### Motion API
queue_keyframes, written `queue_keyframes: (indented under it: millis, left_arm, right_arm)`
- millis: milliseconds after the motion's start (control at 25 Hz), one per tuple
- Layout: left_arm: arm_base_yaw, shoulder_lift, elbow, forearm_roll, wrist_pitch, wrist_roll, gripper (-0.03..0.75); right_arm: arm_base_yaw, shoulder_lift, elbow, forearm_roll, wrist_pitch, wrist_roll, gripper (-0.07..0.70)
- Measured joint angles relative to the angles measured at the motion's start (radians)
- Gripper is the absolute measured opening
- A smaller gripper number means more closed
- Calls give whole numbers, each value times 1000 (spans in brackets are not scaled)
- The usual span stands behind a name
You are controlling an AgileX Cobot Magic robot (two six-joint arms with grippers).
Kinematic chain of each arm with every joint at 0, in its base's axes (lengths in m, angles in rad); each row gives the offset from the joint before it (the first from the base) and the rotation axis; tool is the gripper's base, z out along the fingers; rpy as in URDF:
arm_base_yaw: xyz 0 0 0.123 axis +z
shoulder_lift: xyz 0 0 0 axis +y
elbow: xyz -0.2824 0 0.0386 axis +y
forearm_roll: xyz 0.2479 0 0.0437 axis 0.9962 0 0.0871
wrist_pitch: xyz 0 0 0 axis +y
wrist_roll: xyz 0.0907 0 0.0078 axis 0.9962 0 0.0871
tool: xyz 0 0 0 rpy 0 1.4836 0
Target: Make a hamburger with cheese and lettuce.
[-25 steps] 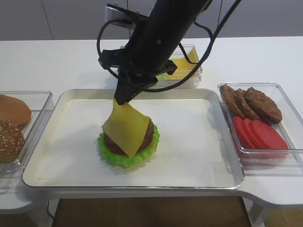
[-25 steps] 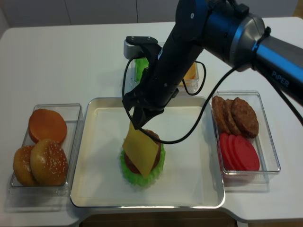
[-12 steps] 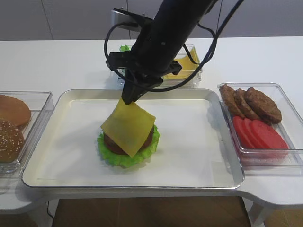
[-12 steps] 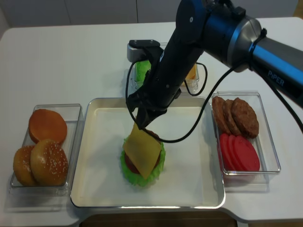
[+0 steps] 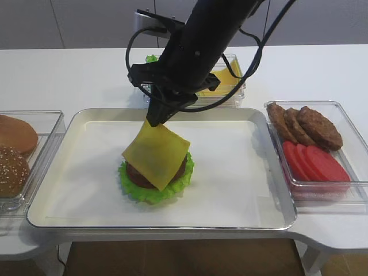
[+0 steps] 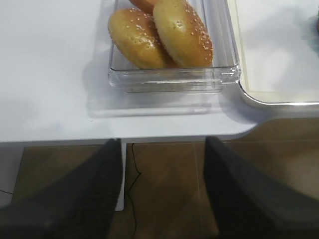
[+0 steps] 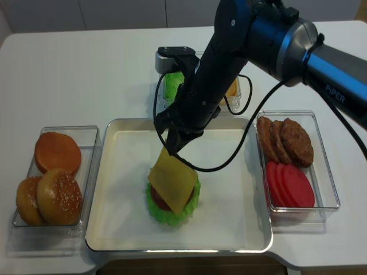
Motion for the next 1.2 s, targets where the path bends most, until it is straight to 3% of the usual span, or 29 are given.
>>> queue_keyframes:
  millis: [520, 800, 1040, 1200]
  left_arm:
    - [0, 0, 0, 0, 0, 0, 391]
    - [0, 0, 0, 0, 0, 0, 391]
    - [0, 0, 0, 0, 0, 0, 391]
    - [0, 0, 0, 0, 0, 0, 391]
  right_arm:
    - [0, 0, 0, -64, -44, 0, 279]
    - [0, 0, 0, -230, -69, 29, 454]
    - [0, 0, 0, -398, -7, 146, 473]
    - [0, 0, -28, -464, 70, 172, 475]
